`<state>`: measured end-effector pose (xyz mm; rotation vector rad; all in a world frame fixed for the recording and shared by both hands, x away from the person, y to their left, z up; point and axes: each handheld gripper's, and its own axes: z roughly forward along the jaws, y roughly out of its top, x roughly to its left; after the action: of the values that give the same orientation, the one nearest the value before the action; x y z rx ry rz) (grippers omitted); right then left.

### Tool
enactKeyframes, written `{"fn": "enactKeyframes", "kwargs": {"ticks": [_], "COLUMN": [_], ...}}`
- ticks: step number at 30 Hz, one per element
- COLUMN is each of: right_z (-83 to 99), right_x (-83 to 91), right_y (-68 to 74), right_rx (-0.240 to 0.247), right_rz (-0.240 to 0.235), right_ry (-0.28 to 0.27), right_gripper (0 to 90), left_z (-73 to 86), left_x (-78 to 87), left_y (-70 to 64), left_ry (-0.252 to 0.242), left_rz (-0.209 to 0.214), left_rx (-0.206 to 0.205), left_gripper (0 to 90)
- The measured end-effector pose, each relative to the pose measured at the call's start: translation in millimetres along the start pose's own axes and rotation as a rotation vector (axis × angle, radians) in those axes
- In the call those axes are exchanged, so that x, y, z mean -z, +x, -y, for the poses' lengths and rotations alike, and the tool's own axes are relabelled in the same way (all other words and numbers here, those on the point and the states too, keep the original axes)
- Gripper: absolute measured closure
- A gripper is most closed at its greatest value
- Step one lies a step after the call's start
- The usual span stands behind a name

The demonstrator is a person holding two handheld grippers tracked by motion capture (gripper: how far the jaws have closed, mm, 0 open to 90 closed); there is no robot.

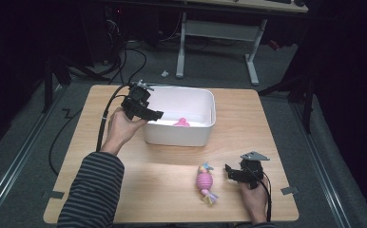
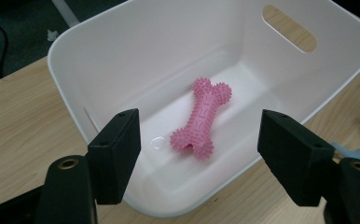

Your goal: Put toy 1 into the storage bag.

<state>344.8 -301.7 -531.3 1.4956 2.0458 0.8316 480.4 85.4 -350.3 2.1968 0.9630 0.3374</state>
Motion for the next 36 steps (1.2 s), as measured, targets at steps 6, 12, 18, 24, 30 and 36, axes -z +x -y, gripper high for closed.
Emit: {"fn": "enactKeyframes", "kwargs": {"ticks": [6, 12, 18, 24, 30, 36], "right_z": [0.0, 0.0, 0.0, 0.0, 0.1, 0.1], "right_x": [0.0, 0.0, 0.0, 0.1, 0.0, 0.1], "right_y": [0.0, 0.1, 0.2, 0.4, 0.5, 0.6], "right_rx": [0.000, -0.001, -0.001, -0.002, 0.000, -0.002], "right_rz": [0.000, 0.000, 0.000, -0.001, -0.002, -0.003], "right_ry": [0.000, 0.000, 0.000, 0.000, -0.001, -0.001], "right_gripper": [18.4, 18.4, 18.4, 18.4, 18.4, 18.5], "left_z": [13.2, 25.9, 36.9, 48.6, 59.3, 68.0], "left_x": [18.8, 30.2, 40.3, 47.8, 53.6, 55.8], "left_y": [2.5, 5.7, 6.3, 7.6, 8.1, 6.9], "left_ry": [-0.057, -0.079, -0.100, -0.118, -0.136, -0.140], "left_rz": [-0.026, -0.038, -0.049, -0.040, -0.023, -0.024], "left_rx": [0.014, 0.032, 0.046, 0.071, 0.089, 0.095], "left_gripper": [32.3, 32.2, 32.3, 32.4, 32.1, 32.3]}}
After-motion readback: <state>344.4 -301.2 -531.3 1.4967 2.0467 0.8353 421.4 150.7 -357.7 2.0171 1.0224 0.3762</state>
